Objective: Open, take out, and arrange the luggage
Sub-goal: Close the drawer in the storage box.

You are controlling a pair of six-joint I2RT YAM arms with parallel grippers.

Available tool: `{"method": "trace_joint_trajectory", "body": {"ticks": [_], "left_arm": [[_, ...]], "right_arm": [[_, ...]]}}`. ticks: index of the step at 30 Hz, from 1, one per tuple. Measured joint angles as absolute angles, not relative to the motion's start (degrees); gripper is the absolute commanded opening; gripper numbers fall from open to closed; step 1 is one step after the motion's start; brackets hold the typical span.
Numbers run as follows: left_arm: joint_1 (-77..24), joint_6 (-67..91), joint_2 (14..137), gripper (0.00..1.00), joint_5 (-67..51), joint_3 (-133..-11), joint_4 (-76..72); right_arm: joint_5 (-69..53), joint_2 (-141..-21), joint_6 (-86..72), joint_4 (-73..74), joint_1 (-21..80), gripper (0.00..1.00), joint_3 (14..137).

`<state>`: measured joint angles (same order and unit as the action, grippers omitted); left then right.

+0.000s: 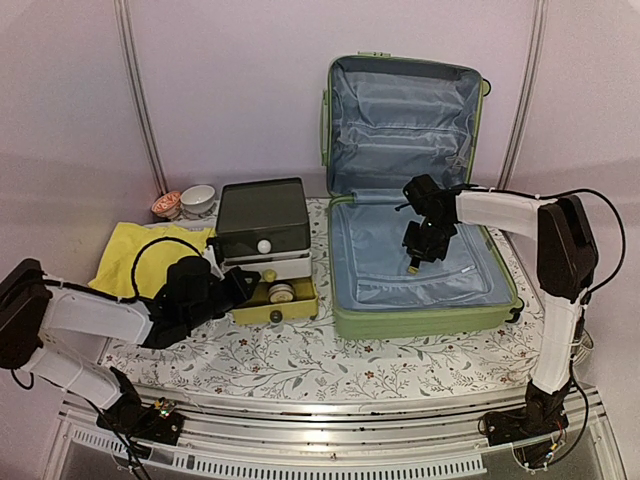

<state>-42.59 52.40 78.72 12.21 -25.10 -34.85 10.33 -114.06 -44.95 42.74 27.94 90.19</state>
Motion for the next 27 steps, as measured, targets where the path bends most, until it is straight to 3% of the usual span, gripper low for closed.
{"method": "trace_joint_trajectory", "body": {"ticks": [14,27], "left_arm": [[-52.29,60.66,63.7,0.0,11.16,-14.59,-26.11],[-51.68,62.33,76.55,0.0,13.47,-12.4,-32.42]], "right_arm": [[10.09,-114.06,-44.95,41.89,27.94,0.15,89.32],[9.93,-113.84,-44.73,41.47,27.94,0.15,89.1]]}}
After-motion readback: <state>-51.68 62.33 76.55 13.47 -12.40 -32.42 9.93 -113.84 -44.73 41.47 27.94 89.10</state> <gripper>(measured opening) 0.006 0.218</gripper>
